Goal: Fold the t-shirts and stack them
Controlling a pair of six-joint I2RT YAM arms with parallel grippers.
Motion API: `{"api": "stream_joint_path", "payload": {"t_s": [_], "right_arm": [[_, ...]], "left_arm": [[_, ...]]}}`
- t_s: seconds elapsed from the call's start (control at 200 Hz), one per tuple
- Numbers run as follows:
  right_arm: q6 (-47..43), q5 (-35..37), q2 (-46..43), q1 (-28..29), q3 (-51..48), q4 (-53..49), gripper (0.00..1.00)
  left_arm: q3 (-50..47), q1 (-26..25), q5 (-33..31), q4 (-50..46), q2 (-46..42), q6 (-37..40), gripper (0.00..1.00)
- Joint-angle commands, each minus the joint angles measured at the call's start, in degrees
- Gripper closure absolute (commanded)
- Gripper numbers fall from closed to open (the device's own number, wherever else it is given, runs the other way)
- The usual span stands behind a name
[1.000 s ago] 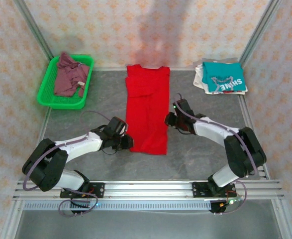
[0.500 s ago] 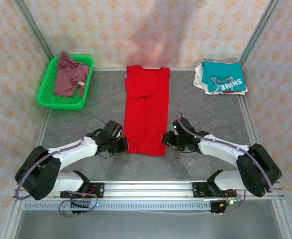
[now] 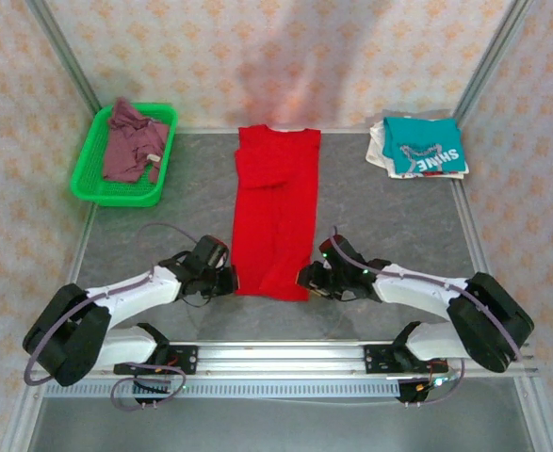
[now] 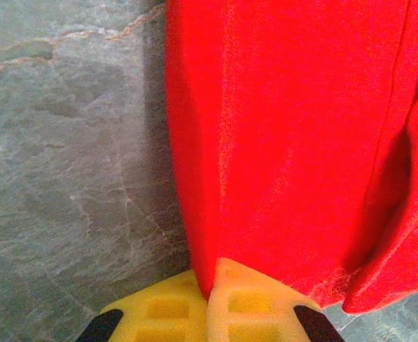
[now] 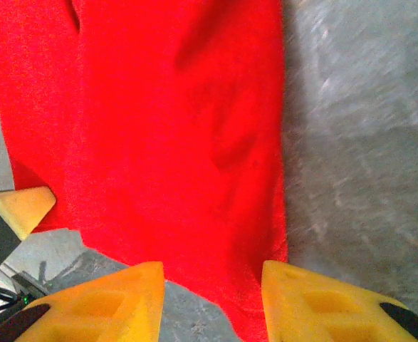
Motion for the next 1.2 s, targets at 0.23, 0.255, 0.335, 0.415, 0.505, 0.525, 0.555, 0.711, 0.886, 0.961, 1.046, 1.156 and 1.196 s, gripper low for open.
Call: {"api": "stream_joint_path", "payload": {"t_s": [0.23,0.255,0.335,0.415,0.505,0.525,0.555,0.711,0.886,0.961,1.046,1.156,1.196], "right_arm": [[3.26,5.26,-2.3,2.52,-1.5,-1.12,0.6],[3.28,5.25,-1.99,2.53,-1.52,-1.15,0.6],[3.2,4.48,-0.52,2.61,-0.97,-0.53,0.6],[2.89,3.81,0.97,2.93,0.4,-0.23,0.6],[2.32,3.42,2.91,3.76,2.34,-0.38,0.6],[2.32,3.56,3.32,3.98,2.54,-0.41,0.6],[2.32,3.62,3.92,4.13,2.76,-0.4,0.6],[3.11,3.67,5.23,4.2,2.08,1.52,0.63],[3.05,5.27,5.44,4.2,3.29,0.97,0.77],[2.65,7.14,4.87,4.18,4.06,-1.58,0.87],[1.51,9.32,3.22,4.2,4.71,-4.74,0.98],[0.44,10.39,0.56,4.19,4.16,-5.88,1.0],[0.13,9.85,0.19,4.2,3.73,-5.56,1.0]], "left_arm": [[-2.52,-0.4,-1.82,0.27,-2.39,-0.88,1.0],[-2.67,-0.41,-1.89,0.42,-2.52,-0.85,1.0],[-2.71,-0.46,-1.88,0.38,-2.65,-0.67,1.0],[-2.53,-0.41,-2.01,-0.01,-2.57,-0.4,1.0],[-2.44,-0.46,-1.95,0.11,-2.65,-0.45,1.0],[-2.52,-0.39,-1.97,0.18,-2.74,-0.49,1.0],[-2.59,-0.42,-2.0,0.28,-2.82,-0.58,1.0],[-2.62,-0.44,-2.09,0.2,-2.75,-0.4,1.0],[-2.46,-0.46,-2.01,0.13,-2.52,-0.48,1.0],[-2.4,-0.45,-2.09,-0.27,-3.69,-0.8,1.0],[-2.29,-0.46,-2.16,-1.28,-6.16,-0.93,1.0],[-2.31,-0.44,-1.73,-3.01,-9.36,-0.4,1.0],[-2.56,-0.44,-1.7,-3.62,-10.21,-0.4,1.0]]}}
